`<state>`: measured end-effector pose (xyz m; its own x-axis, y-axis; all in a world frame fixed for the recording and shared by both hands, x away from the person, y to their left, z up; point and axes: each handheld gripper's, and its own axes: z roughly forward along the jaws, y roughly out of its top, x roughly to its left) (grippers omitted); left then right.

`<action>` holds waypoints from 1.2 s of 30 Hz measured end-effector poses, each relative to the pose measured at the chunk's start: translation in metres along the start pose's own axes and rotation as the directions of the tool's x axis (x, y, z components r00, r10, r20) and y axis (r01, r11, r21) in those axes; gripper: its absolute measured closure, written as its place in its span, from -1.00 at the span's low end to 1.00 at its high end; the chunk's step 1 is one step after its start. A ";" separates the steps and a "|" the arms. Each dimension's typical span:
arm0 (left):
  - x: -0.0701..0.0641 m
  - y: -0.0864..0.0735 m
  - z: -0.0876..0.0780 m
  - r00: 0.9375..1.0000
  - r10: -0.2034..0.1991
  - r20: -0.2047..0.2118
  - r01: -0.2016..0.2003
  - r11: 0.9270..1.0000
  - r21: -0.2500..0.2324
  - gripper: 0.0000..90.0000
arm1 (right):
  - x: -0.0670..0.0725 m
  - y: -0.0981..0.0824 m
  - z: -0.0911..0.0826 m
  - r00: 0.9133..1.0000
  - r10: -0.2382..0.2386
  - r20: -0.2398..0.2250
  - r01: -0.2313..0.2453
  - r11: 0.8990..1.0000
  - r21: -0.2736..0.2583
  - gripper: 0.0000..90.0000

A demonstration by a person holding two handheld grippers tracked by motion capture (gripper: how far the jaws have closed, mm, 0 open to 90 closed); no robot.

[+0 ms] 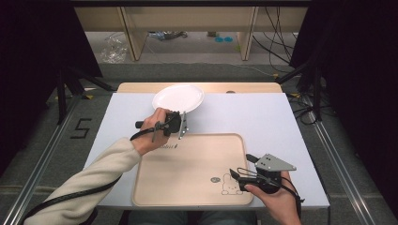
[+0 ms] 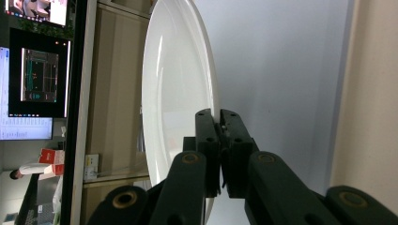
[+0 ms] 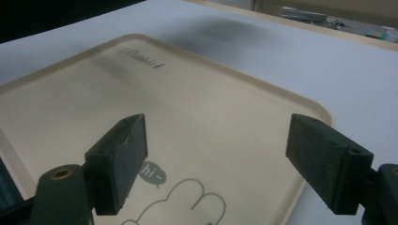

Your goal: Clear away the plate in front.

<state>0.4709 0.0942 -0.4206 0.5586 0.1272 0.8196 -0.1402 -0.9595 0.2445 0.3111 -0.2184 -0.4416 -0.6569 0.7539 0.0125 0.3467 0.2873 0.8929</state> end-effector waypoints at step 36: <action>-0.012 0.005 -0.036 1.000 0.026 -0.015 -0.026 0.999 -0.033 0.94 | 0.000 0.000 -0.001 1.000 -0.003 0.008 0.003 1.000 0.010 -0.51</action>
<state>0.4346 0.0973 -0.4104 0.5427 0.1061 0.8332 -0.1821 -0.9535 0.2401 0.3102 -0.2189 -0.4406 -0.6528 0.7575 0.0064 0.3516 0.2954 0.8883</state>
